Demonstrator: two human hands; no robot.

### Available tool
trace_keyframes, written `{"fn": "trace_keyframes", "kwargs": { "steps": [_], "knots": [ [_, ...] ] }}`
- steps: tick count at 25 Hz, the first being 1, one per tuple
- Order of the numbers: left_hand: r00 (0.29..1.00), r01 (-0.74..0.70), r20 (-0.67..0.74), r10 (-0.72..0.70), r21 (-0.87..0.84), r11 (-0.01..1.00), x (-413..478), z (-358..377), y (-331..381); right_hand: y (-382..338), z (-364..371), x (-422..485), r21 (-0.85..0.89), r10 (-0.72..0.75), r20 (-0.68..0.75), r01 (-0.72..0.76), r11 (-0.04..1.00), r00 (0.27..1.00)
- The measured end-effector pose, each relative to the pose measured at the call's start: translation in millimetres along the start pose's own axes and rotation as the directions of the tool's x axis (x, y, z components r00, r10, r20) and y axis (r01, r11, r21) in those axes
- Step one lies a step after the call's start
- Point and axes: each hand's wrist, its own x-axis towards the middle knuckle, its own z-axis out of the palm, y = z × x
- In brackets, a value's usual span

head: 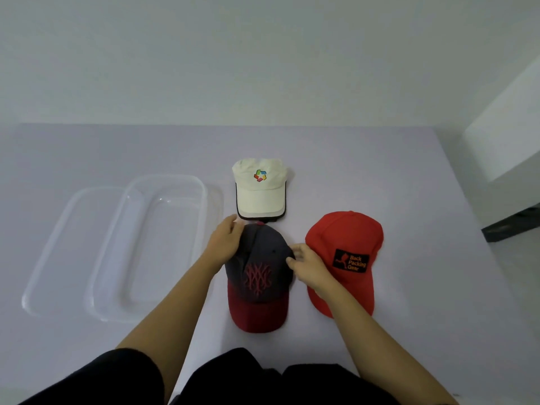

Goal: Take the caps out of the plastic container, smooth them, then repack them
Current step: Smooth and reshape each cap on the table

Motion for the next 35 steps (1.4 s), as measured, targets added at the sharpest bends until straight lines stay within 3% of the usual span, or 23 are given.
{"fn": "trace_keyframes", "kwargs": {
  "steps": [2,5,8,11,16,19,21,23,27,31,35],
  "knots": [
    [0.996,0.068,-0.054,-0.073,-0.082,0.994,-5,-1,-12,-7,2,-4,0.128,0.022,-0.047,-0.016,0.992,0.999],
    [0.977,0.2,-0.038,-0.211,-0.197,0.96,-17,11,-26,-16,10,-3,0.154,0.088,-0.028,-0.083,0.985,0.996],
    [0.971,0.162,-0.126,-0.204,-0.281,0.946,-22,28,-22,-19,21,1,0.18,0.164,0.036,-0.168,0.969,0.986],
    [0.961,0.1,-0.22,-0.164,-0.276,0.956,-20,34,-17,-14,26,6,0.362,0.253,0.03,-0.246,0.899,0.967],
    [0.956,0.093,-0.249,-0.158,-0.252,0.963,-14,25,-30,-13,22,8,0.532,0.319,0.057,-0.299,0.792,0.946],
    [0.953,0.116,-0.242,-0.184,-0.269,0.956,-11,25,-30,-14,21,9,0.393,0.264,0.019,-0.25,0.885,0.964],
    [0.958,0.145,-0.206,-0.201,-0.259,0.955,-9,26,-29,-11,22,12,0.06,0.179,-0.068,-0.175,0.983,0.982],
    [0.971,0.151,-0.146,-0.191,-0.243,0.958,-9,25,-28,-15,27,9,-0.145,0.12,-0.121,-0.137,0.98,0.985],
    [0.982,0.145,-0.07,-0.175,-0.318,0.937,-9,20,-26,-22,28,-9,0.051,0.058,-0.077,-0.054,0.997,0.995],
    [0.989,0.111,-0.052,-0.136,-0.334,0.936,-8,4,-4,-32,15,-17,0.11,-0.029,-0.145,0.046,0.993,0.989],
    [0.982,0.131,0.173,-0.078,-0.32,0.938,-11,-19,31,-59,3,-30,0.204,-0.141,-0.179,0.177,0.963,0.974]
  ]
}}
